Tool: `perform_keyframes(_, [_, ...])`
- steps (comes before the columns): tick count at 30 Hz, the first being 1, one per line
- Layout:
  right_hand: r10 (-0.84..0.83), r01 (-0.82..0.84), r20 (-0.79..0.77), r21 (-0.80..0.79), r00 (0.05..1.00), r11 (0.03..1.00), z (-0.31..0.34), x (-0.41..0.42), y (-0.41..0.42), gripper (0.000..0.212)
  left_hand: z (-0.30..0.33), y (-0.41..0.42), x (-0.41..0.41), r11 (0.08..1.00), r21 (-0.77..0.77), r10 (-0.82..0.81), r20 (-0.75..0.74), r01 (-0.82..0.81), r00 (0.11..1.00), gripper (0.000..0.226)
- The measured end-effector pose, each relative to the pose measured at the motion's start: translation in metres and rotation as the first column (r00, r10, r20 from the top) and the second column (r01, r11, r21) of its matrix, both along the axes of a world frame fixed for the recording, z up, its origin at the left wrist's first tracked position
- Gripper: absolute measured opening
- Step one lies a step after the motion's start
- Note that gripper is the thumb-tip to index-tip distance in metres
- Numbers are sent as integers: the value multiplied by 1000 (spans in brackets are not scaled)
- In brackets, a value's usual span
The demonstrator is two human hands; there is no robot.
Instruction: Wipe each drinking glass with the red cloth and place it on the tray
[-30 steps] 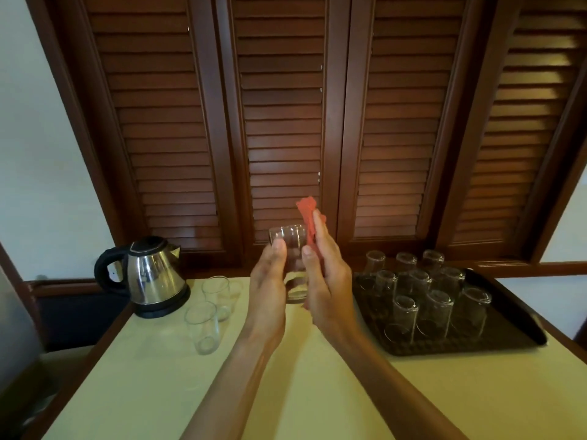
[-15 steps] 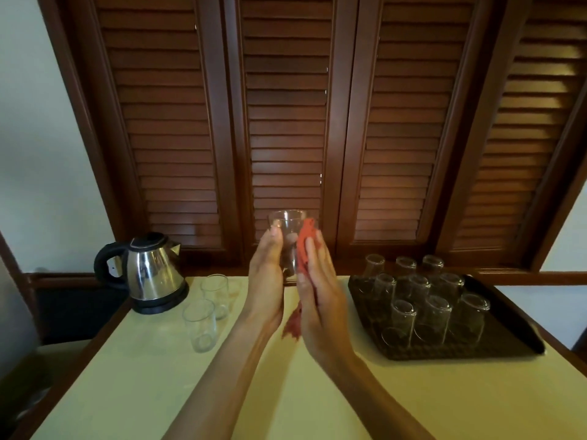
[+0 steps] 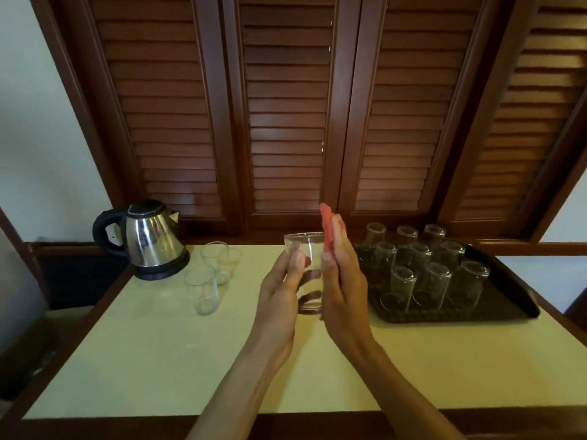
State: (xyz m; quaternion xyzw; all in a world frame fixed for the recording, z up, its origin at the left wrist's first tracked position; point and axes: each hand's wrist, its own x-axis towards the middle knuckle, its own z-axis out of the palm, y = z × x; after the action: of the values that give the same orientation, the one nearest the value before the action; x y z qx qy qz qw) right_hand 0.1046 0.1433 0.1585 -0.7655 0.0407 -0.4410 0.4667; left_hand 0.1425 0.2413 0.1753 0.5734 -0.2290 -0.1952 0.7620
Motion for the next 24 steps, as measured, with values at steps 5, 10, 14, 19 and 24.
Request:
perform_keyframes(5, [-11,16,19,-267,1000,964,-20,-7,30,55,5,0,13,997,-49,48,-139,-55,989,54])
perform_keyframes(10, [95,-93,-17,67,995,993,8,-3,14,53,1,0,2,999,-17,48,-69,-49,996,66])
perform_keyframes(14, [17,-18,-11,-188,1000,982,-24,-16,42,56,8,-3,13,994,-34,101,-45,-103,994,64])
perform_keyframes(19, [106,-99,-37,144,994,985,3,8,-1,56,-9,-11,3,993,50,104,21,-105,994,41])
perform_keyframes(24, [107,-104,-95,27,990,994,-21,-11,32,57,4,-10,15,983,17,183,10,-183,983,63])
